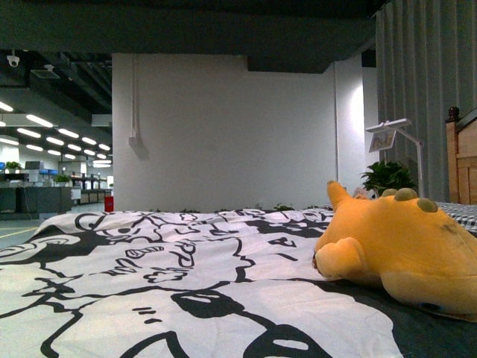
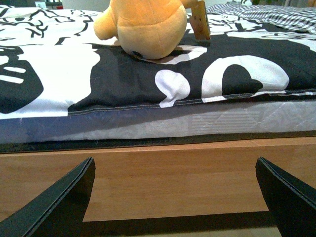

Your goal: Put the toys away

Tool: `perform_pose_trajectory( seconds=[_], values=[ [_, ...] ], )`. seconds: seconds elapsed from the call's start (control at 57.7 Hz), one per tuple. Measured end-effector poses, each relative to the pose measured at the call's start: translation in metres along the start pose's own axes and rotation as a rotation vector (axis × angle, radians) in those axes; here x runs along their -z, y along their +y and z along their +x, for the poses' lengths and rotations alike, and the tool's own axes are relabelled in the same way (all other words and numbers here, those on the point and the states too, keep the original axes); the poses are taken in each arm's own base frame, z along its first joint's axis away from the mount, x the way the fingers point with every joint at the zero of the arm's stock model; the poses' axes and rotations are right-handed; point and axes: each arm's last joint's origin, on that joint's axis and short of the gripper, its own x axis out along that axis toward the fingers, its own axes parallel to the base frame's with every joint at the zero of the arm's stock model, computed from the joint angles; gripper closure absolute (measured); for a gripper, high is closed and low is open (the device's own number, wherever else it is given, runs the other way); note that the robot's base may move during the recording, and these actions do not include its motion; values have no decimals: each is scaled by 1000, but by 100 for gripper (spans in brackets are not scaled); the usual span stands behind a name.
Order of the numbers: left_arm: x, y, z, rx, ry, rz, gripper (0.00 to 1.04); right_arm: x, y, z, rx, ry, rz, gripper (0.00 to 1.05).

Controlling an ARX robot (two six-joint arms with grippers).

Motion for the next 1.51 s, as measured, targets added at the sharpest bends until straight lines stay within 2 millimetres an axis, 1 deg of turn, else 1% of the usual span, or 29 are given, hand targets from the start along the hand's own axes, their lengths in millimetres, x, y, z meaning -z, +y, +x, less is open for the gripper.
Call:
perform_pose_trajectory(
  seconds=[0.398,0.502,0.554,0.589,0.71,0.814,0.953,1.161,1.334,1.507],
  values=[
    [0,0,0,0,0,0,6,0,0,0,6,2,1,7],
    [0,0,0,0,0,0,6,5,1,2,208,116,53,7],
    [0,0,0,0,0,0,6,7,0,4,259,141,65,7],
    [0,0,0,0,0,0,6,5,1,6,286,142,77,7],
    [0,0,0,0,0,0,6,-13,9,15,227,86,107,7],
    [0,0,0,0,0,0,6,-30,16,30,173,34,124,7],
    [0,0,0,0,0,0,6,-39,21,47,143,10,130,7],
    [0,0,0,0,0,0,6,-52,41,80,100,-53,98,7],
    [0,0,0,0,0,0,6,-69,54,109,118,-140,49,7],
    [0,0,0,0,0,0,6,-83,63,134,146,-214,-12,7]
  ],
)
